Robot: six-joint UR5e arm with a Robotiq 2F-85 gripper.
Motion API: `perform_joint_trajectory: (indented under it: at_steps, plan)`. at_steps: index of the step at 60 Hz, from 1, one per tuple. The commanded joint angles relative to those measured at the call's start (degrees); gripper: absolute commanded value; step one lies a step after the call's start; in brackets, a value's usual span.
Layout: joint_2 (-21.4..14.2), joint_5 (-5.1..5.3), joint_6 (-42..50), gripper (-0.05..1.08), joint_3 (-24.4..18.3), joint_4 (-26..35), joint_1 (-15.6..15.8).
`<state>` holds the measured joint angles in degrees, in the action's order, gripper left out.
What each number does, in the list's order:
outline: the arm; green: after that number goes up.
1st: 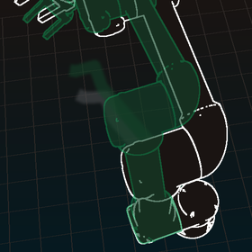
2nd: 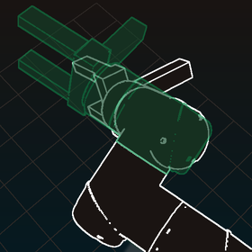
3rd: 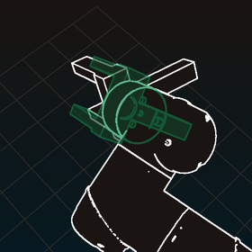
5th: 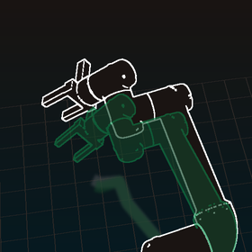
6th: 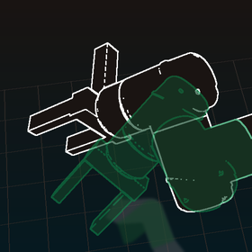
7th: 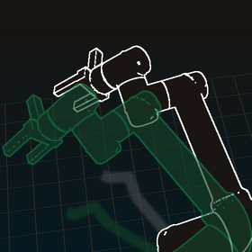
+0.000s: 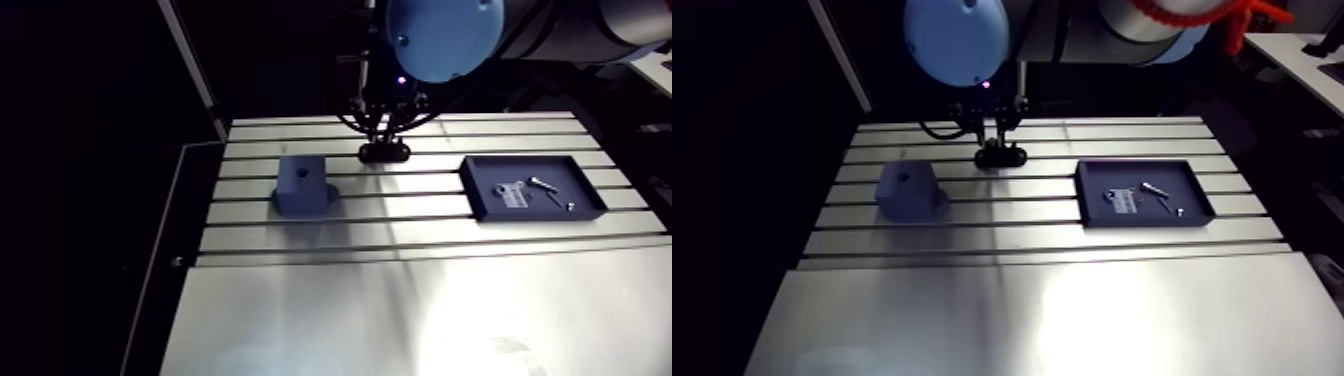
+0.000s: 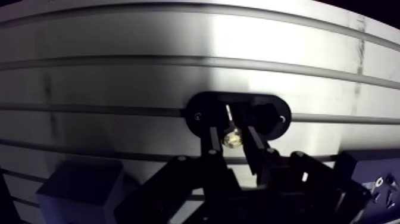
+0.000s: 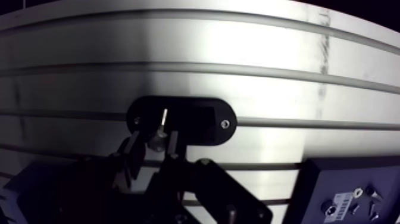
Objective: Pick up the M10 bolt and insert it into the hex recess until seated.
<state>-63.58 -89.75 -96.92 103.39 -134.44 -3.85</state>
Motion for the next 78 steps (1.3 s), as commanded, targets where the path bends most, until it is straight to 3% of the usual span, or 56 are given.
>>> perform_joint_trajectory:
  at_steps: [1, 42, 59, 78]
  plan:
    - [0.0, -0.03, -0.15, 0.66, -0.16, 0.0, -0.02]
    - [-0.09, 0.06, -0.85, 0.72, 0.0, 0.0, -0.02]
    - [-0.78, 0.65, -0.86, 0.75, -0.93, 0.16, 0.07]
    - [-4.05, 0.57, -1.1, 0.75, -4.46, 4.06, 0.16]
